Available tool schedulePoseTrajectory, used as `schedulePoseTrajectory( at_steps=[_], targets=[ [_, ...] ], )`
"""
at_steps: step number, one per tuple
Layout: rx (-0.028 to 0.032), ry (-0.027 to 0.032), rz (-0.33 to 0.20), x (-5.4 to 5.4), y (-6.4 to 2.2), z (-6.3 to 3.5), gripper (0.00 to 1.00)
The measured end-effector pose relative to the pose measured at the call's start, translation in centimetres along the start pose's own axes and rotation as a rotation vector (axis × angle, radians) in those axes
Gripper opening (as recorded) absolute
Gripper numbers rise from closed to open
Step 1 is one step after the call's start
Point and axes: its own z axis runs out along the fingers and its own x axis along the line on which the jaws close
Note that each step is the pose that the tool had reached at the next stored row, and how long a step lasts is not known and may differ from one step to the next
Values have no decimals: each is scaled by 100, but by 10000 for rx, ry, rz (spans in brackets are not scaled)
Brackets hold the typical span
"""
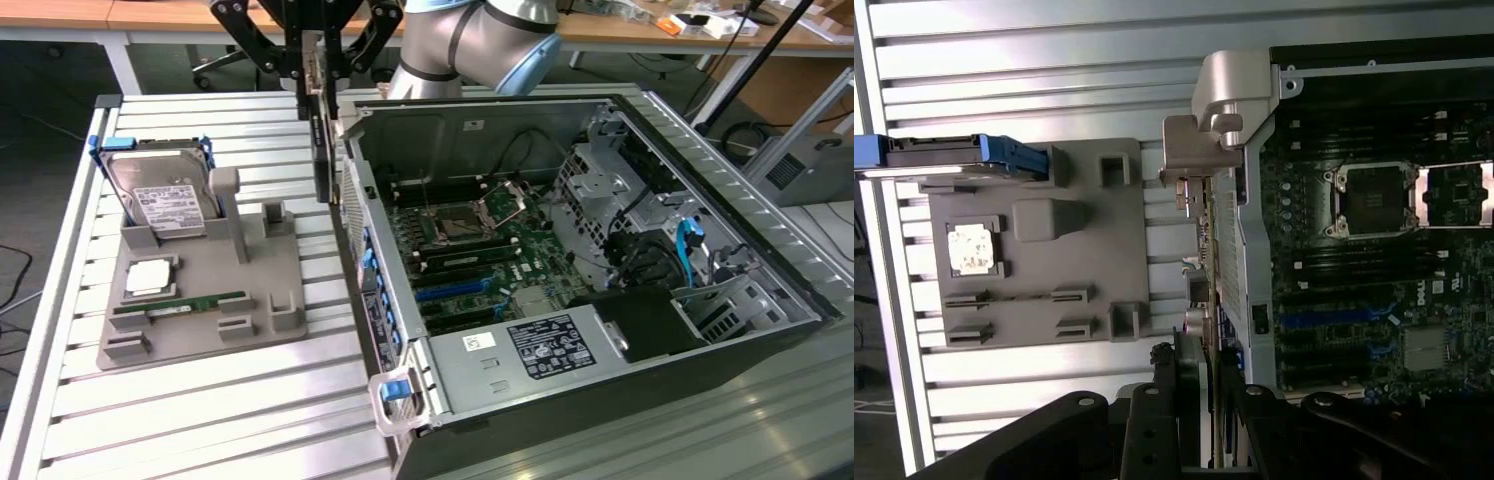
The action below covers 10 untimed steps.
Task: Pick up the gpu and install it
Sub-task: 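Pick up the gpu and move the gpu toward the slot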
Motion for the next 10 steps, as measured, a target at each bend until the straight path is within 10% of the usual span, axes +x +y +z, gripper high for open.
schedulePoseTrajectory(
  at_steps=[10],
  targets=[
    [43, -4, -2, -26, 2, 3, 27]
  ],
)
